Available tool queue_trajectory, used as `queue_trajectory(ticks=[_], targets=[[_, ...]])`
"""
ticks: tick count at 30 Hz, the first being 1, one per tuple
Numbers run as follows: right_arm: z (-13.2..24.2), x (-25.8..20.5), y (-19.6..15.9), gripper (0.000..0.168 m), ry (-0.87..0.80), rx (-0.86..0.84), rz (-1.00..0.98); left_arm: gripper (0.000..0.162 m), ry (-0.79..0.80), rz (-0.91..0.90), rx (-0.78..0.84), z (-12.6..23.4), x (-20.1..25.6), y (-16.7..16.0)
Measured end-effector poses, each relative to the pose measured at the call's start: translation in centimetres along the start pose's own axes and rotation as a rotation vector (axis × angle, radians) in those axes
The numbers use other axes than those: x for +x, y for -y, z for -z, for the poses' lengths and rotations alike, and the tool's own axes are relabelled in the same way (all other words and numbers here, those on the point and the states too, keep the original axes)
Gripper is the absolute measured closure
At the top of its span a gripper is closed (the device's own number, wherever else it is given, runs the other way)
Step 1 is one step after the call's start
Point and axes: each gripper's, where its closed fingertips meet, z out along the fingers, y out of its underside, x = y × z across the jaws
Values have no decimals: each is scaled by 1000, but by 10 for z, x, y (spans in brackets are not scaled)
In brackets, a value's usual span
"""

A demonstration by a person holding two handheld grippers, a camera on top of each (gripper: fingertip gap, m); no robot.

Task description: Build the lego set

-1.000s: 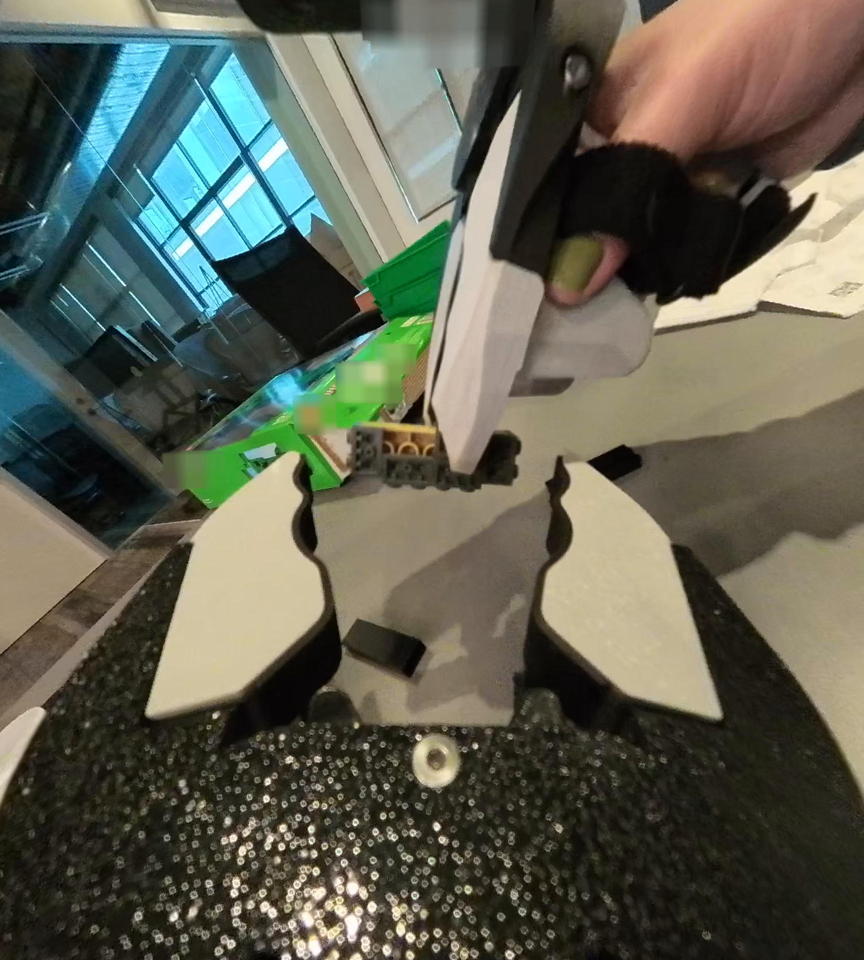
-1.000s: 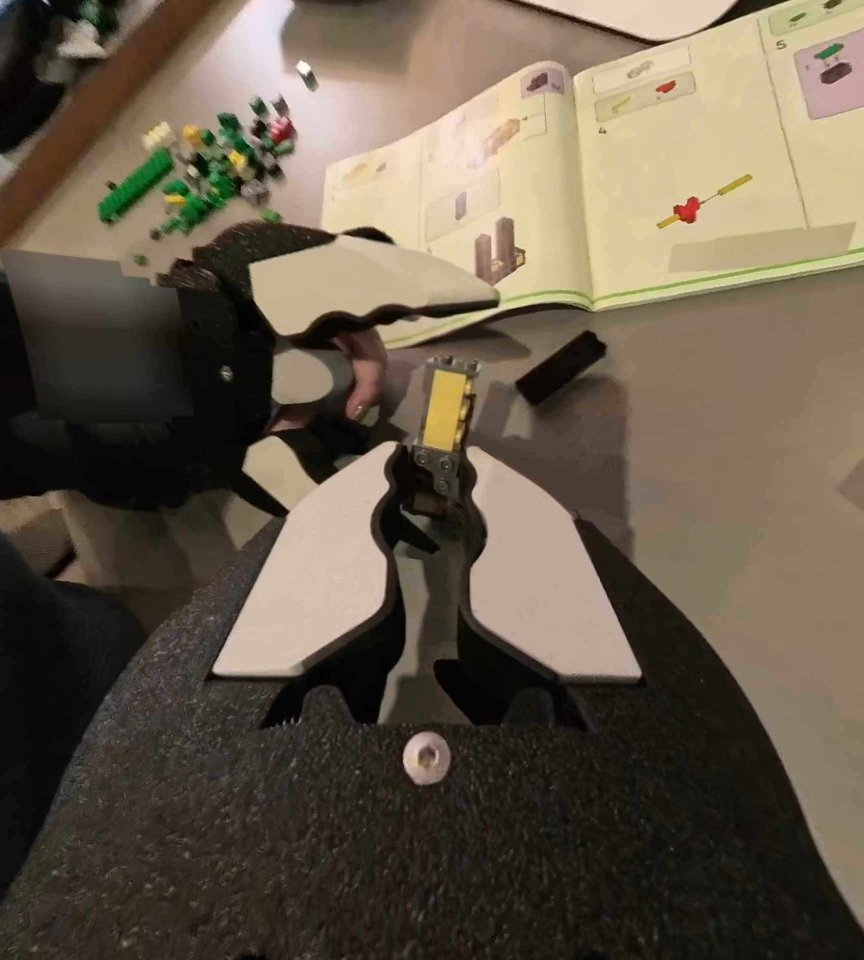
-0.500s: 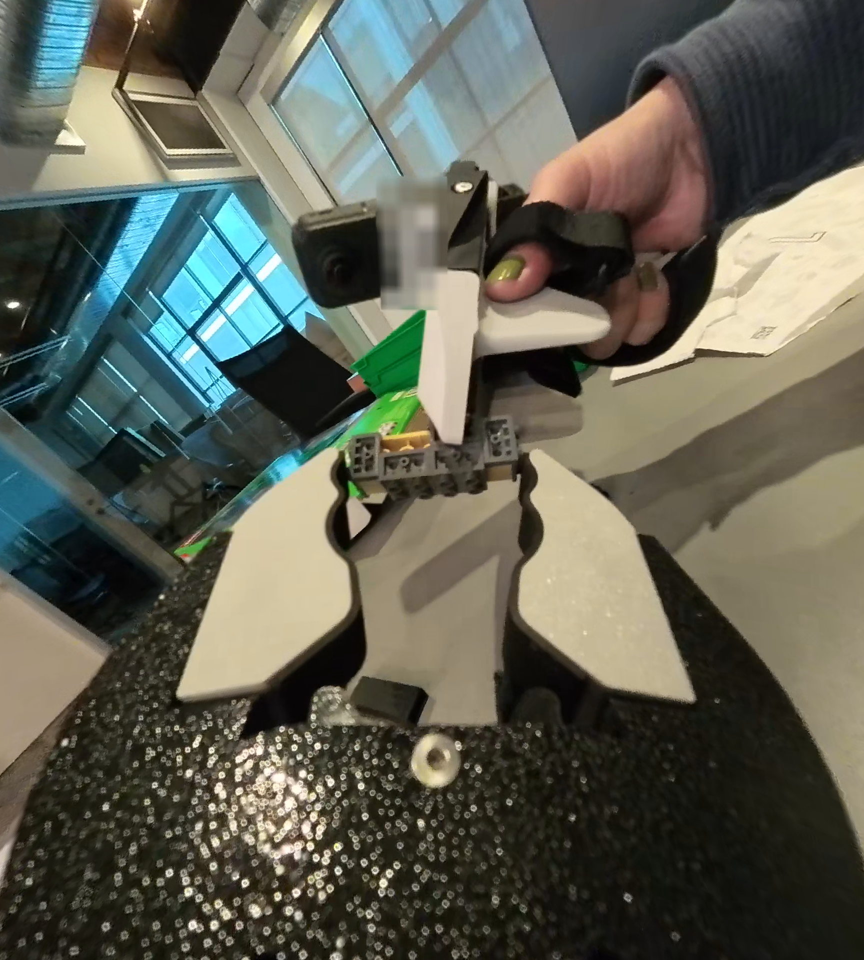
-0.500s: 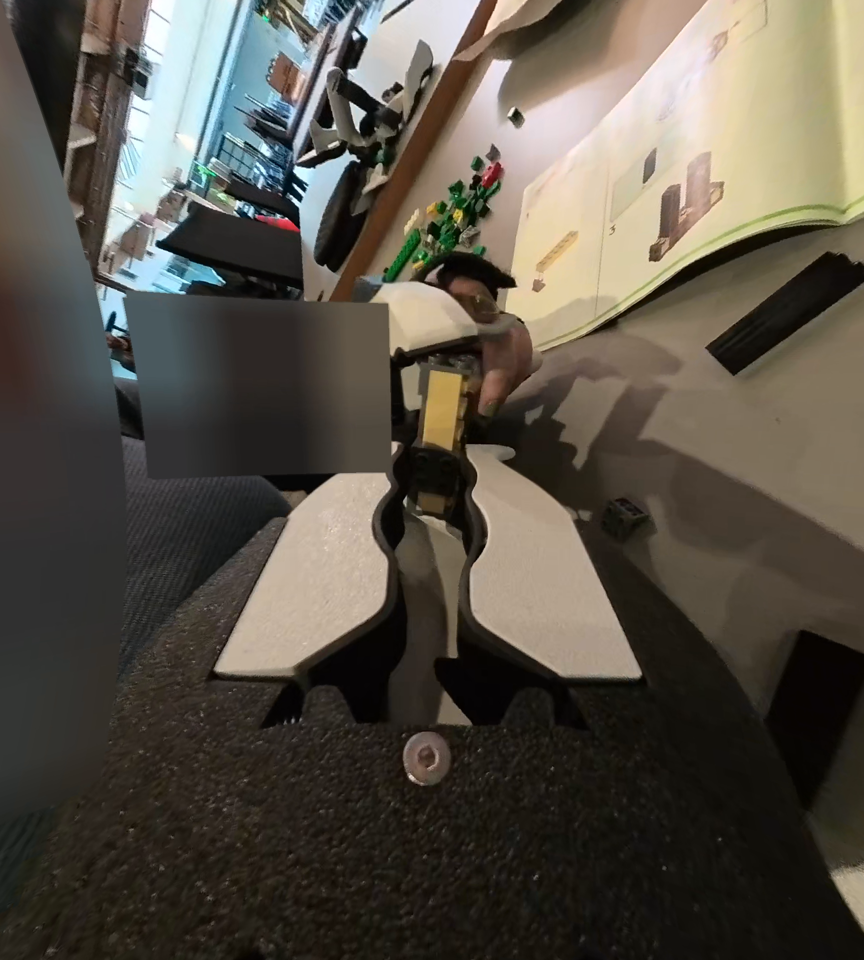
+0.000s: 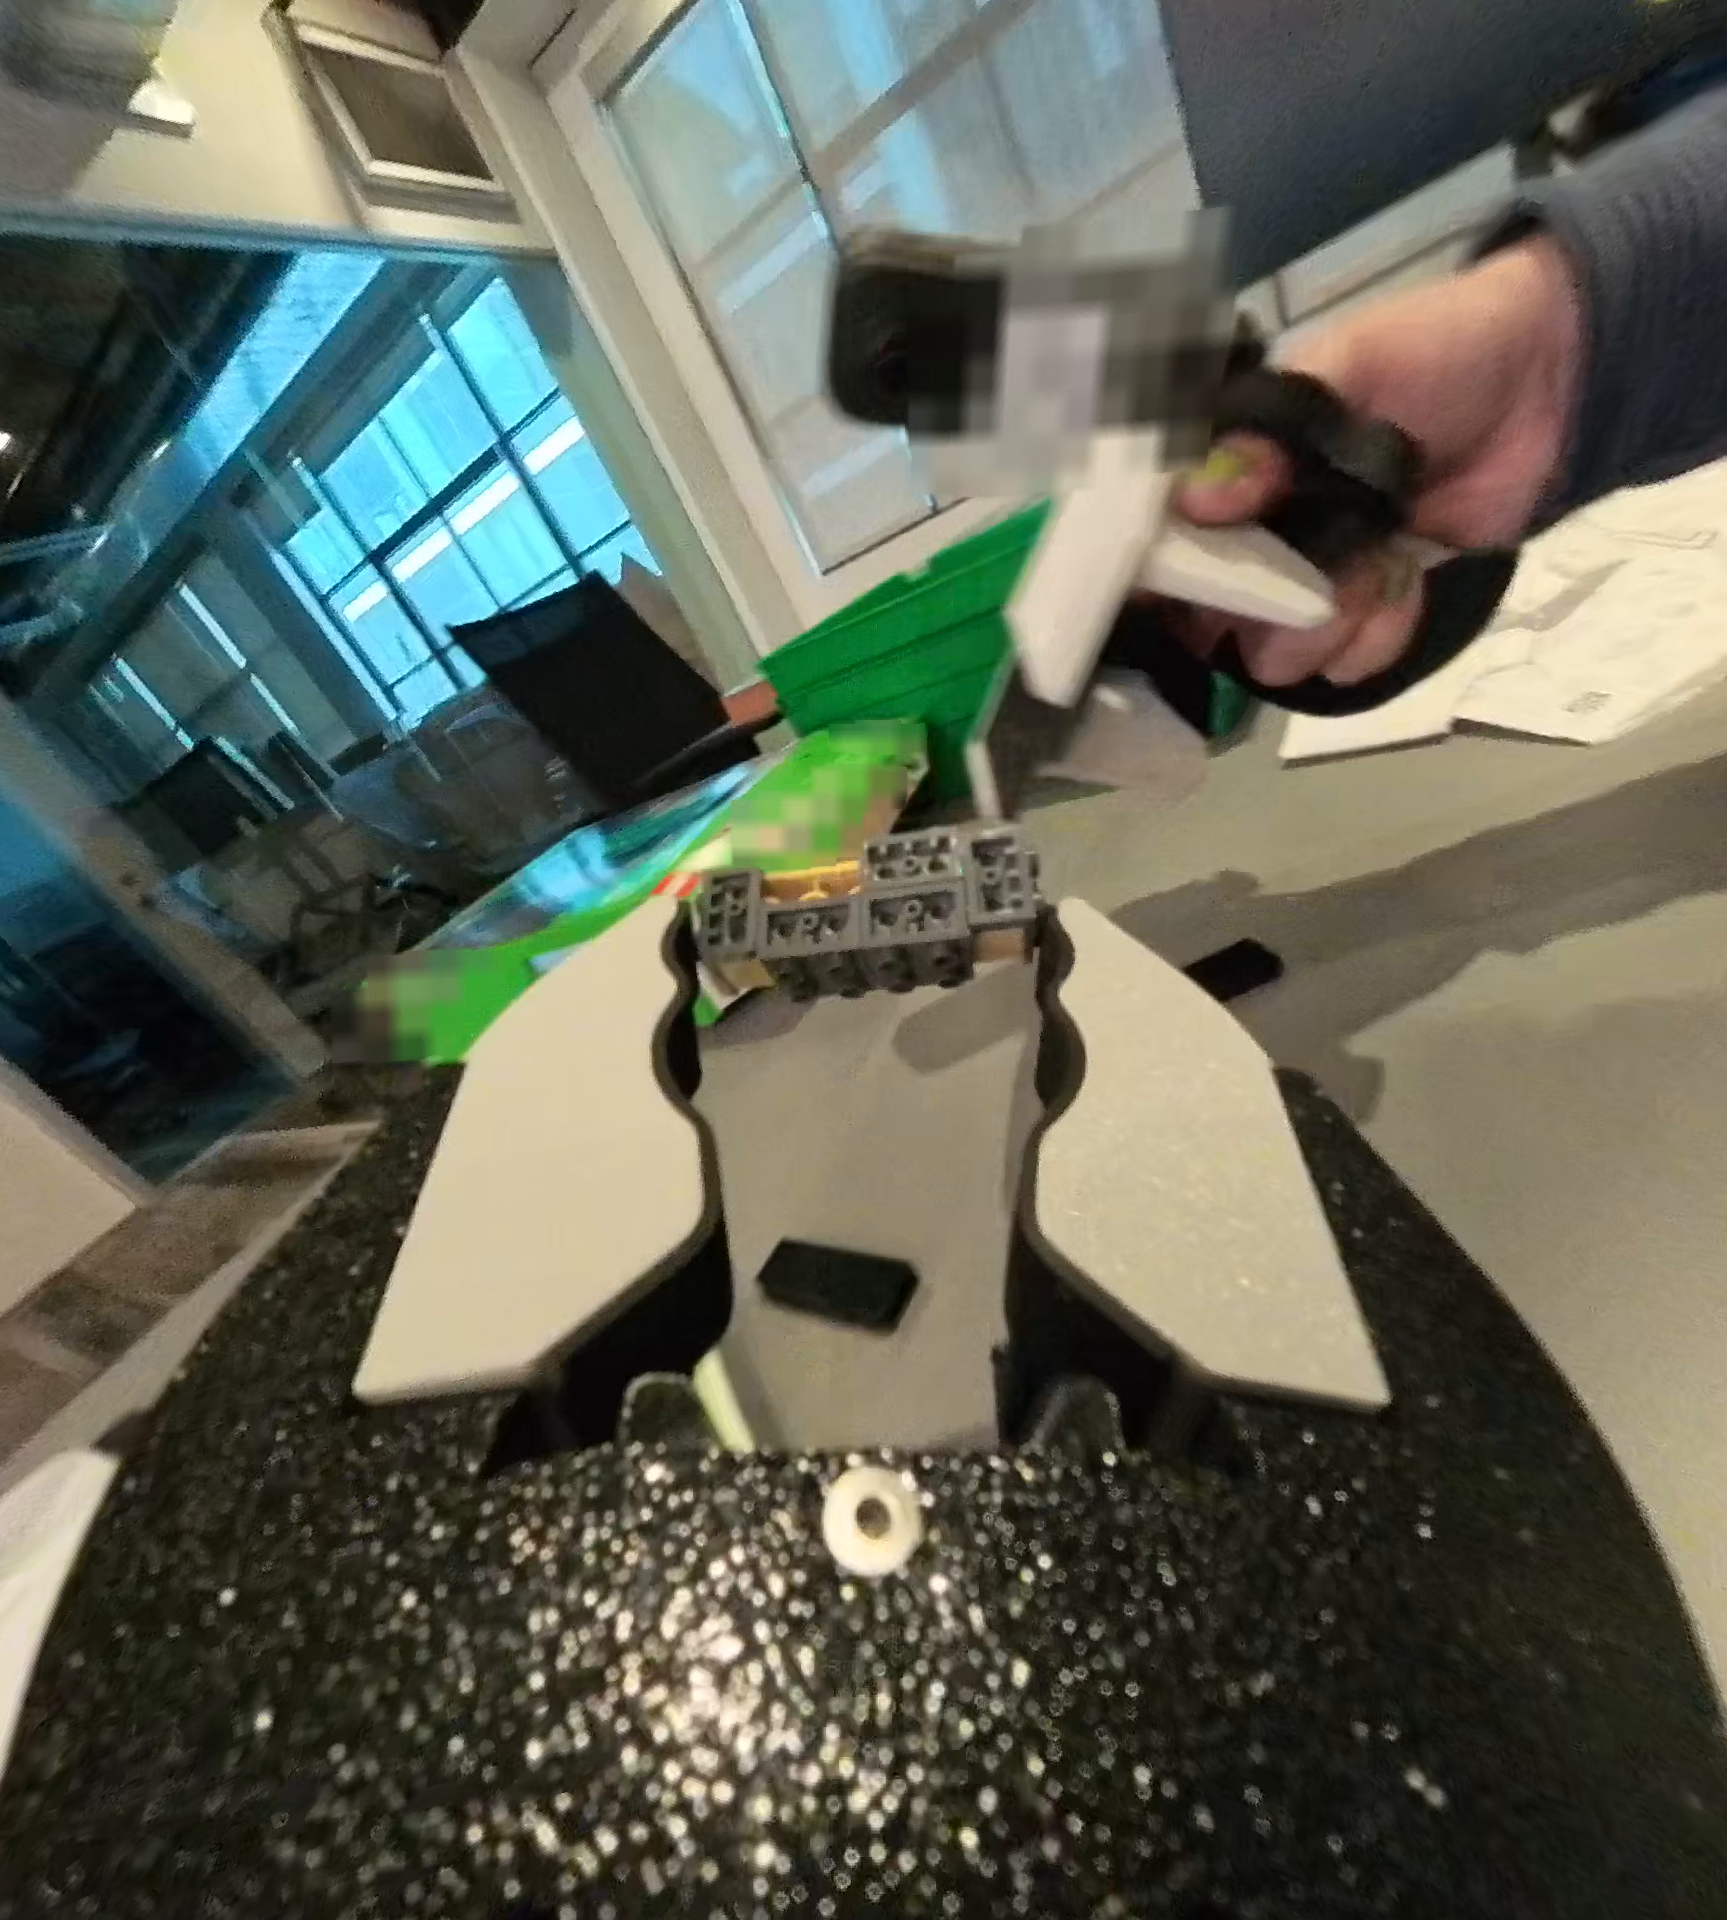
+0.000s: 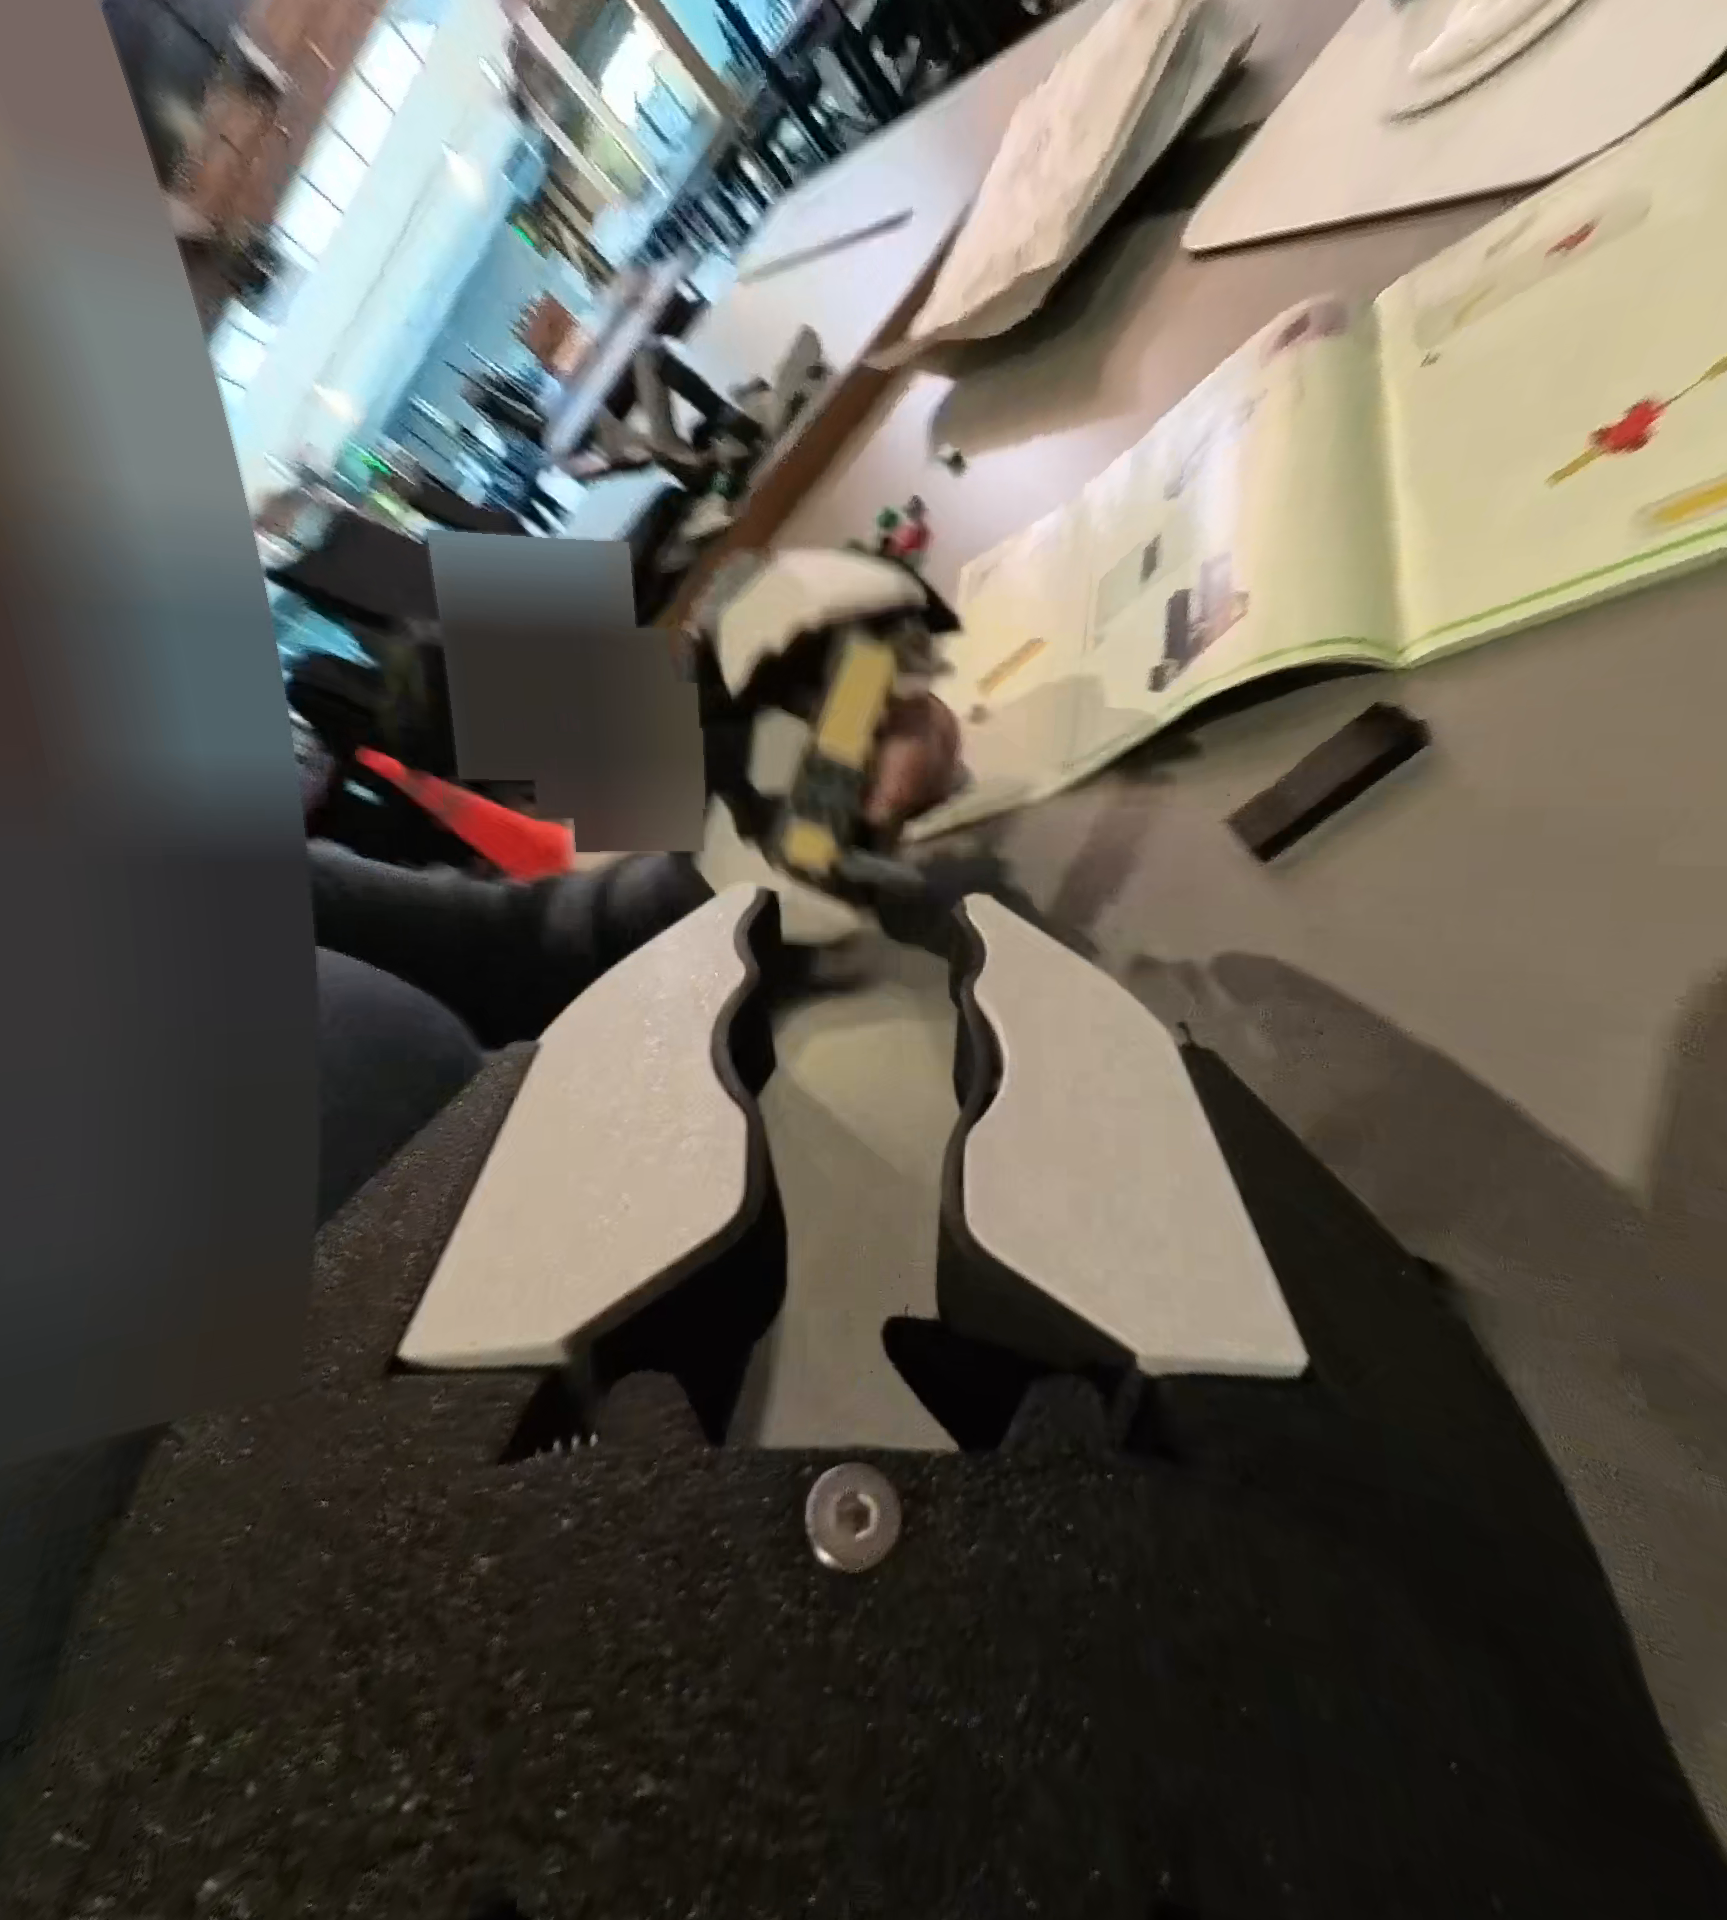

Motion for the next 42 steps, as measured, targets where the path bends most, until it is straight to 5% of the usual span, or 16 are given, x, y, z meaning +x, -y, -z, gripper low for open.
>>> queue_trajectory(ticks=[5,9,19,42], targets=[[-10,25,-37,141,-191,-241,294,99,64,180,30,31,-34,-6],[-27,46,-65,146,-342,-412,335,99,45,231,11,36,-28,-10],[-35,62,-73,153,-804,-253,412,99,10,178,-50,23,-14,-18],[-42,68,-81,143,-857,-187,302,99,5,188,-68,25,-15,-23]])
